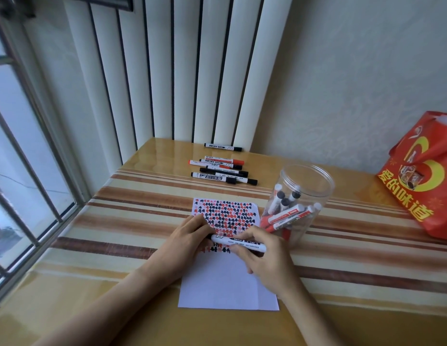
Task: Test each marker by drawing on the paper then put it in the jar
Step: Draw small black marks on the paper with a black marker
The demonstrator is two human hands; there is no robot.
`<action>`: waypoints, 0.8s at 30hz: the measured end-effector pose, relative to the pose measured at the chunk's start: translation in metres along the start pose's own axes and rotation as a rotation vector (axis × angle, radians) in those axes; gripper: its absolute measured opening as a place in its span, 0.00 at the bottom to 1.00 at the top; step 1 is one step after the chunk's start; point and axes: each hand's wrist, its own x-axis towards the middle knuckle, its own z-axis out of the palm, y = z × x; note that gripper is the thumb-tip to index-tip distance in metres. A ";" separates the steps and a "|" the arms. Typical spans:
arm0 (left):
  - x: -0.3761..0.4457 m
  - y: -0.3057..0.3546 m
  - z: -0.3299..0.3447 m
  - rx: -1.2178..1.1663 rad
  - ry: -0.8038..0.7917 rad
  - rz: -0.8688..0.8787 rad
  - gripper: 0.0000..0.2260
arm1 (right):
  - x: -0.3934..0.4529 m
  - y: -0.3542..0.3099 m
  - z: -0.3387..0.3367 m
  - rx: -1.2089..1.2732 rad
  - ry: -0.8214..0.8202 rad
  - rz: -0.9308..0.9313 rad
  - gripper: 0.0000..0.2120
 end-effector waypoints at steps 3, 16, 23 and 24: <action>-0.002 -0.001 0.001 -0.004 -0.007 0.012 0.04 | 0.000 0.000 0.000 0.022 -0.011 0.042 0.07; -0.003 0.000 -0.009 -0.157 -0.021 -0.095 0.17 | 0.018 -0.073 -0.020 0.093 0.293 -0.282 0.09; -0.002 -0.040 -0.004 0.248 -0.182 -0.225 0.23 | 0.039 -0.108 -0.109 -0.433 0.833 -0.545 0.10; -0.002 -0.043 -0.003 0.245 -0.199 -0.227 0.22 | 0.041 -0.108 -0.117 -0.478 0.868 -0.544 0.09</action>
